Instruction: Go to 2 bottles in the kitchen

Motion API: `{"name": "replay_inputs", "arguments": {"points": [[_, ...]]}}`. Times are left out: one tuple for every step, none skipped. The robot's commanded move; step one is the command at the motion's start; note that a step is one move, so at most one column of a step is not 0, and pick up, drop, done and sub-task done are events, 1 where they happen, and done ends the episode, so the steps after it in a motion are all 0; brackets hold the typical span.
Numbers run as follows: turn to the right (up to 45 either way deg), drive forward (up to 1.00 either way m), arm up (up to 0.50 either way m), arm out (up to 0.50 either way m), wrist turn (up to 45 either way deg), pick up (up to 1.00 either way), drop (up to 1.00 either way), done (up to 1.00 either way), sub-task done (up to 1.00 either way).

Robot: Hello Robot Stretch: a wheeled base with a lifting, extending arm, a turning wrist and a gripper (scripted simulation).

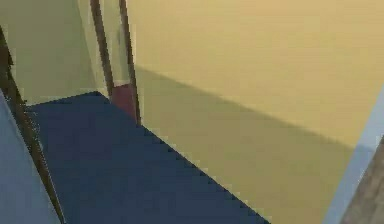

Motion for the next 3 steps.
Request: {"name": "replay_inputs", "arguments": {"points": [[0.0, 0.70, 0.00, 0.00, 0.0, 0.00, 0.00, 0.00, 0.00], [-33.0, 0.00, 0.00, 0.00, 0.0, 0.00, 0.00, 0.00, 0.00], [0.0, 1.00, 0.00, 0.00, 0.0, 0.00, 0.00, 0.00, 0.00]]}}
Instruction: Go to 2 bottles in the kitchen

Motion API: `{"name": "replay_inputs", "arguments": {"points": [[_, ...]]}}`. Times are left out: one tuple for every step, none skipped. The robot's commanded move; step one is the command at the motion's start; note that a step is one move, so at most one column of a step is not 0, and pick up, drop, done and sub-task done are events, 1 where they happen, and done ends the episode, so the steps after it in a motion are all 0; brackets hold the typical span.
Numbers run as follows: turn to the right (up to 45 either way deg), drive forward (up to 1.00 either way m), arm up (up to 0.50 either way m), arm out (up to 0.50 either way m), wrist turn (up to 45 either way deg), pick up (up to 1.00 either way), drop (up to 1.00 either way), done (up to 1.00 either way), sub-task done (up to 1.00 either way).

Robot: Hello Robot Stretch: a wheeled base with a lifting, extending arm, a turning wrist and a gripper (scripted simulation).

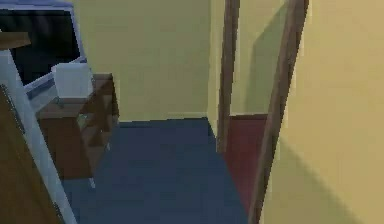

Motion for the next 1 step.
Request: {"name": "replay_inputs", "arguments": {"points": [[0.0, 1.00, 0.00, 0.00, 0.0, 0.00, 0.00, 0.00, 0.00]]}}
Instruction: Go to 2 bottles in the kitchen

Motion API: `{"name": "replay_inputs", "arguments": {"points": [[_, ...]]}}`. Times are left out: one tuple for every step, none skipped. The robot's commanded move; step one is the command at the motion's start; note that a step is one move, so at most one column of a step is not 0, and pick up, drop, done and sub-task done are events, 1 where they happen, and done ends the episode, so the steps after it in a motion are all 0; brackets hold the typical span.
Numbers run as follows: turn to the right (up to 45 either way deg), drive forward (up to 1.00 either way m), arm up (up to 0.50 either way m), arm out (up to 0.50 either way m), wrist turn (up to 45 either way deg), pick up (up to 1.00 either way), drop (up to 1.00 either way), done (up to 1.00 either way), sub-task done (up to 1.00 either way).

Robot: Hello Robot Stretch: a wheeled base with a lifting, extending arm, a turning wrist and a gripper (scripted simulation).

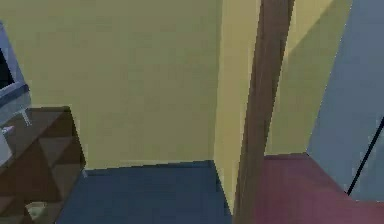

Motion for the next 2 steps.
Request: {"name": "replay_inputs", "arguments": {"points": [[21.0, 0.00, 0.00, 0.00, 0.0, 0.00, 0.00, 0.00, 0.00], [0.0, 0.55, 0.00, 0.00, 0.0, 0.00, 0.00, 0.00, 0.00]]}}
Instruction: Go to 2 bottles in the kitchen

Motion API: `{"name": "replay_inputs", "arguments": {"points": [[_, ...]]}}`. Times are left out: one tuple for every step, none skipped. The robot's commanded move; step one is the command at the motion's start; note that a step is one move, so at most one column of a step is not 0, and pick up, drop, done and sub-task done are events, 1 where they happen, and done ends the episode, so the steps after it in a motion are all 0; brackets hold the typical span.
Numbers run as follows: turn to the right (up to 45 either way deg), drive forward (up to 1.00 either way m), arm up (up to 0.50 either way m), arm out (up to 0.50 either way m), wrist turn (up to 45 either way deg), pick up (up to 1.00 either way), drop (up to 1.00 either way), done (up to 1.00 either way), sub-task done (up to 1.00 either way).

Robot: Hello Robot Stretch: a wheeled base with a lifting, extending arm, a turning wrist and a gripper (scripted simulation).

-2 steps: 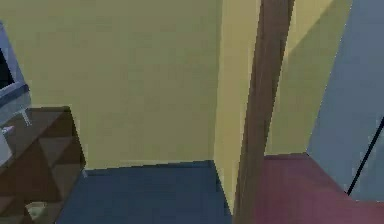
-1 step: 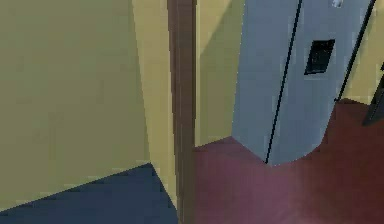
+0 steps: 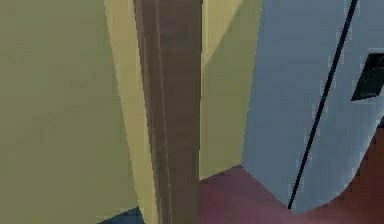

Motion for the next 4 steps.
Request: {"name": "replay_inputs", "arguments": {"points": [[45.0, 0.00, 0.00, 0.00, 0.0, 0.00, 0.00, 0.00, 0.00], [15.0, 0.00, 0.00, 0.00, 0.0, 0.00, 0.00, 0.00, 0.00], [0.0, 0.30, 0.00, 0.00, 0.0, 0.00, 0.00, 0.00, 0.00], [45.0, 0.00, 0.00, 0.00, 0.0, 0.00, 0.00, 0.00, 0.00]]}}
